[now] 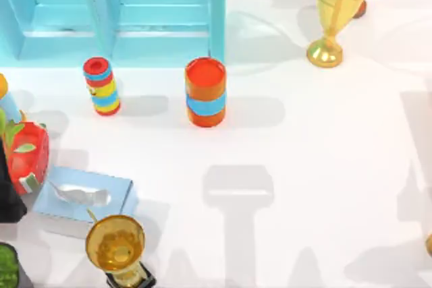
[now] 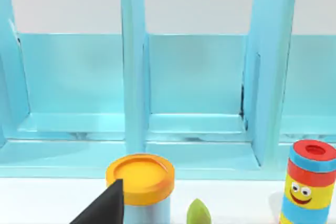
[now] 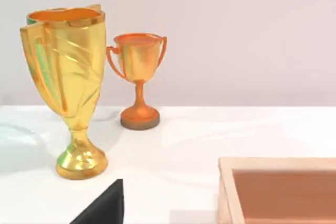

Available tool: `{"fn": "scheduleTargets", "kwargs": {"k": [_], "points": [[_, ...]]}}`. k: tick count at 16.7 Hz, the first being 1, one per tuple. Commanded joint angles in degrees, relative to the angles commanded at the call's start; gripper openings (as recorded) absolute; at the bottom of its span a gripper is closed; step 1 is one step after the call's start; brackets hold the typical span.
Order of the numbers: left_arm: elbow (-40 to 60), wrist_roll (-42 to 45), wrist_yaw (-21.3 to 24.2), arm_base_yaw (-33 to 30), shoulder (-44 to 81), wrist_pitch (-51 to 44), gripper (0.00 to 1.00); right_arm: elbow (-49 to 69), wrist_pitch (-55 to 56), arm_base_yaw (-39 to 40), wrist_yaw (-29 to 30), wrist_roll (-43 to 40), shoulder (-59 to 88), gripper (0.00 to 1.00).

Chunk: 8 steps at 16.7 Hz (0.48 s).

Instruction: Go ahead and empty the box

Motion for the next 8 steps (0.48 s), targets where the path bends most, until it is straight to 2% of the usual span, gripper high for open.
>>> {"fn": "scheduleTargets", "kwargs": {"k": [4, 8], "points": [[0.0, 0.0, 0.0, 0.0, 0.0, 0.0, 1.0, 1.86, -1.86, -0.79, -0.01, -0.78, 1.89, 1.0], [0.0, 0.0, 0.0, 0.0, 0.0, 0.0, 1.0, 11.67, -11.41, -4.72, -0.05, -4.69, 12.87, 1.0]]}}
